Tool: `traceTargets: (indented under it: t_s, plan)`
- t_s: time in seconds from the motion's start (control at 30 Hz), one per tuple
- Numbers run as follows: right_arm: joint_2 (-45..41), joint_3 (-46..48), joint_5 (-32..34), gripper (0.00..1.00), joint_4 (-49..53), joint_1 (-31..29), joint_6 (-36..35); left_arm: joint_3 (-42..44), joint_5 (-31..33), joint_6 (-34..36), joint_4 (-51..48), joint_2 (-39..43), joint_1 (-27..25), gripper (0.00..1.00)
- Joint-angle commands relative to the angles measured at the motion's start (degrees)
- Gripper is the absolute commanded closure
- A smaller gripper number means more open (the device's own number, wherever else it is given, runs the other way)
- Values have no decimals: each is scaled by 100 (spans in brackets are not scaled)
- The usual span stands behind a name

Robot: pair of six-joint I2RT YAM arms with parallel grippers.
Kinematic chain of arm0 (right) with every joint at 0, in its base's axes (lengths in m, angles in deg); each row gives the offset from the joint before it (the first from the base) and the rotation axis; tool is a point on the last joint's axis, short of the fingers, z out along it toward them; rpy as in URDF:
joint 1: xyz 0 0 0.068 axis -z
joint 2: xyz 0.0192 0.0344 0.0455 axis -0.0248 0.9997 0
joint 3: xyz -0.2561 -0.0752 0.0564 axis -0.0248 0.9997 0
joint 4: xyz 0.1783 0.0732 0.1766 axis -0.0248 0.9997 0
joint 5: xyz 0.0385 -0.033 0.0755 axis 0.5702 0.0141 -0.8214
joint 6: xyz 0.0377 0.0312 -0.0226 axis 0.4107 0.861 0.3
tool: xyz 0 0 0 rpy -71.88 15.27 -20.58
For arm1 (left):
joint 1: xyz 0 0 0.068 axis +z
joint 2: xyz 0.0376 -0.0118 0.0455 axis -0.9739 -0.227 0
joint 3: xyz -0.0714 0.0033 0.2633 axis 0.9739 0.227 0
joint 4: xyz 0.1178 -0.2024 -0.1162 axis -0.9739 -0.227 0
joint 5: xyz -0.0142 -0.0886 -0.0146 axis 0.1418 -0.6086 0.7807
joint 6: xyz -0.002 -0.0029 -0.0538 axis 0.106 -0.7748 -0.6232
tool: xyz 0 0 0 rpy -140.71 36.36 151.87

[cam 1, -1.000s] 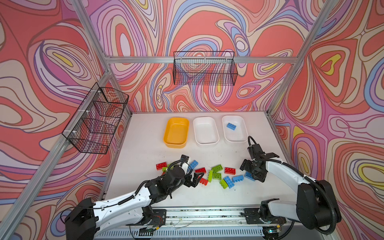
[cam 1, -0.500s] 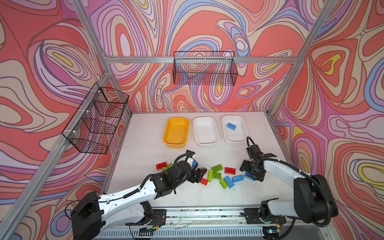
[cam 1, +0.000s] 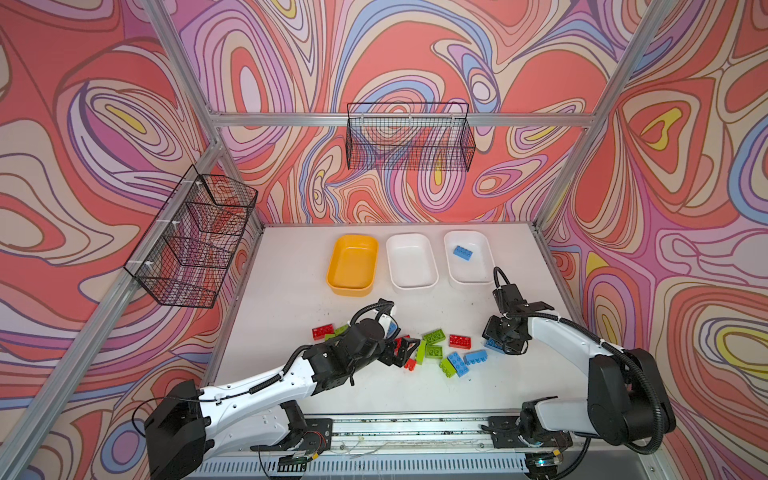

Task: Sort the legos into containers by color
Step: 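Lift the blue brick with the right gripper and drop it into the same white tub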

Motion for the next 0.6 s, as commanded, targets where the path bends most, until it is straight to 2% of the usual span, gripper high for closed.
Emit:
traceTargets:
  t_s: [0.0,0.27,0.57]
  plan:
    - [175,-461,-49,49,43,-29,-70,-354,42,228,89,-246,-14,0]
    - [1050,-1987,-42,50,-106,-27,-214,-728,324,195,-158,-517,-5,0]
    - [3027,-4330,113,49,-306,-27,-485,-1176,726,299,-467,-824,74,0]
